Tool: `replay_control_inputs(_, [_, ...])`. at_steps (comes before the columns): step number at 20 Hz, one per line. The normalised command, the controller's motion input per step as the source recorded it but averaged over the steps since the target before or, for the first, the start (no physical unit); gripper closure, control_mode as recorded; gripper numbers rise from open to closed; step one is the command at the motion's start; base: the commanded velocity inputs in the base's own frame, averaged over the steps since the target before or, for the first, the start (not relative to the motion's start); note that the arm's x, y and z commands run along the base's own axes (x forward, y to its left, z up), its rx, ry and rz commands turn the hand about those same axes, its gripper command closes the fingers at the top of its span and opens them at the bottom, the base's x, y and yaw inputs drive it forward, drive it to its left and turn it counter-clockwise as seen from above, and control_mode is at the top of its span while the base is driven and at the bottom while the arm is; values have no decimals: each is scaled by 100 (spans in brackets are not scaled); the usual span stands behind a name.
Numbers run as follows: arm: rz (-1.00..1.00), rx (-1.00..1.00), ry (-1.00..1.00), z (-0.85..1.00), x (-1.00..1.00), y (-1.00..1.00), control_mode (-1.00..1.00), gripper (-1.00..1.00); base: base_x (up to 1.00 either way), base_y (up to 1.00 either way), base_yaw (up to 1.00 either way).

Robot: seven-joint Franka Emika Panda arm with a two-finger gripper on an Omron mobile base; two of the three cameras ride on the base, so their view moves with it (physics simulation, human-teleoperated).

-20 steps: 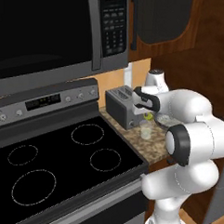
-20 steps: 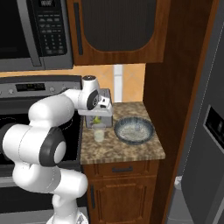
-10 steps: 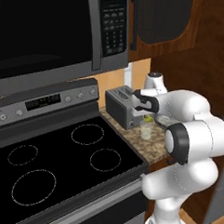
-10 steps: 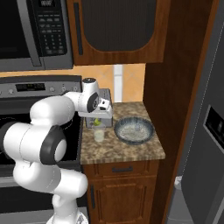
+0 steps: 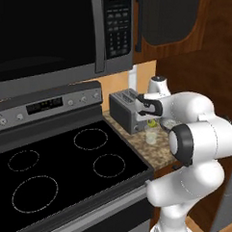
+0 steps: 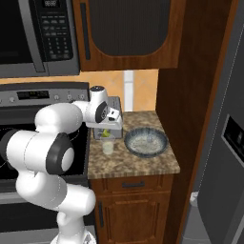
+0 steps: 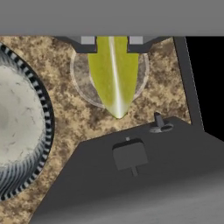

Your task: Grab a lemon wedge from the fridge and one ice cube from the ice bowl, and put them in the glass of lemonade.

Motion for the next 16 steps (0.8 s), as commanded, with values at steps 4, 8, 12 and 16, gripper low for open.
replay_control_inputs(4, [0,0,0,0,0,0,-100,100,0,0,0])
replay_control_inputs(8, [0,0,0,0,0,0,-100,-100,0,0,0])
replay_control_inputs(12, [0,0,0,0,0,0,-100,-100,0,0,0])
replay_control_inputs(16, [0,0,0,0,0,0,-100,-100,0,0,0])
